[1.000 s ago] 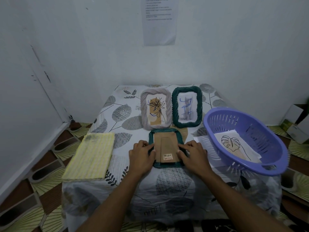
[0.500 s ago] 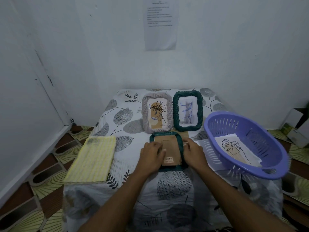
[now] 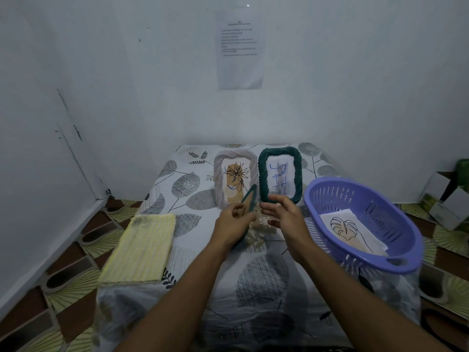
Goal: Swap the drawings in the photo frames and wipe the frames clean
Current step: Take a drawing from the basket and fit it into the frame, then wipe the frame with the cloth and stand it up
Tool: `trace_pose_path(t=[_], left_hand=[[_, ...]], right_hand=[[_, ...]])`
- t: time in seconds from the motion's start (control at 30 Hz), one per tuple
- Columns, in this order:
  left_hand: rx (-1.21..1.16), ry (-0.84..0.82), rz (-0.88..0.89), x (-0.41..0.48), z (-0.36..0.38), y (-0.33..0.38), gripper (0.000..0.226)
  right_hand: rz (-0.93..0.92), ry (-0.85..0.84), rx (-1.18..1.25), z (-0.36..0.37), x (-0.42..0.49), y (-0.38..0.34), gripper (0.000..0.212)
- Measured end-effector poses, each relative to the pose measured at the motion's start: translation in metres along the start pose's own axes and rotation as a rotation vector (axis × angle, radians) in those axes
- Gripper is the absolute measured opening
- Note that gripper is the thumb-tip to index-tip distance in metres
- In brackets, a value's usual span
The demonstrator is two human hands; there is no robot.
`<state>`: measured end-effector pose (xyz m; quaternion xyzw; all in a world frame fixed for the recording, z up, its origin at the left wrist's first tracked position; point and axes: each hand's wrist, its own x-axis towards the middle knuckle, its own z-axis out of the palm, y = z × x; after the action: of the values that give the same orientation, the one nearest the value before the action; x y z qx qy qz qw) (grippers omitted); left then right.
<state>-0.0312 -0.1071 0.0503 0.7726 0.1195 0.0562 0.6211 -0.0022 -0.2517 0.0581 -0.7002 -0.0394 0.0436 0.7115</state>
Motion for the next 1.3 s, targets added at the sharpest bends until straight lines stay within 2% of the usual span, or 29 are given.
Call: trace_pose_path(t=[0.07,0.13,0.2,0.33,0.5,0.53,0.6,0.67,0.7,0.8,0.87,0.93,0.97,1.13,1.3], left_hand=[[-0.267,-0.044,-0.027,-0.005,-0.009,0.004,0.016],[-0.558,-0.094,-0.094,-0.01,-0.017,0.004,0.017],[-0.774,-0.119,-0.148,-0.014,-0.023,0.0,0.024],[-0.827,-0.175,-0.13,-0.022,-0.029,-0.013,0.034],[-0.516,-0.079,-0.101,-0.021,-0.044,-0.026,0.03],[-0.393,-0.039,-0.078,-0.018,-0.05,-0.03,0.027],[-0.002,0.064,0.037,-0.01,-0.071,-0.041,0.022],[0.381,0.209,0.13,-0.002,-0.098,-0.055,0.03],[0.489,0.294,0.147,0.001,-0.114,-0.063,0.034],[0.806,0.49,0.107,0.011,-0.161,-0.088,0.046],[0.994,0.498,-0.032,0.016,-0.186,-0.103,0.06],[1.016,0.449,-0.181,0.018,-0.197,-0.112,0.074],[0.994,0.419,-0.194,0.018,-0.198,-0.115,0.077],[0.933,0.417,0.021,0.008,-0.18,-0.118,0.061],[1.032,0.487,0.076,0.003,-0.181,-0.111,0.056]], right_hand=[[0.028,0.021,-0.046,-0.002,0.0,0.002,0.026],[0.082,0.042,-0.138,-0.003,0.003,0.01,0.026],[0.157,0.017,-0.116,-0.001,0.003,0.018,0.021],[0.211,-0.023,0.138,0.005,-0.004,0.021,0.024],[0.193,-0.036,0.245,0.008,-0.009,0.018,0.024],[0.19,-0.033,0.237,0.008,-0.009,0.018,0.025],[0.188,-0.03,0.214,0.01,-0.008,0.018,0.026],[0.183,-0.035,0.197,0.013,-0.009,0.02,0.027],[0.182,-0.041,0.187,0.014,-0.009,0.021,0.027],[0.182,-0.062,0.157,0.019,-0.01,0.024,0.028],[0.187,-0.068,0.152,0.023,-0.011,0.025,0.027],[0.193,-0.071,0.146,0.028,-0.01,0.025,0.025],[0.192,-0.074,0.14,0.031,-0.01,0.025,0.025],[0.191,-0.103,0.152,0.043,-0.012,0.023,0.022],[0.198,-0.102,0.138,0.042,-0.011,0.027,0.025]])
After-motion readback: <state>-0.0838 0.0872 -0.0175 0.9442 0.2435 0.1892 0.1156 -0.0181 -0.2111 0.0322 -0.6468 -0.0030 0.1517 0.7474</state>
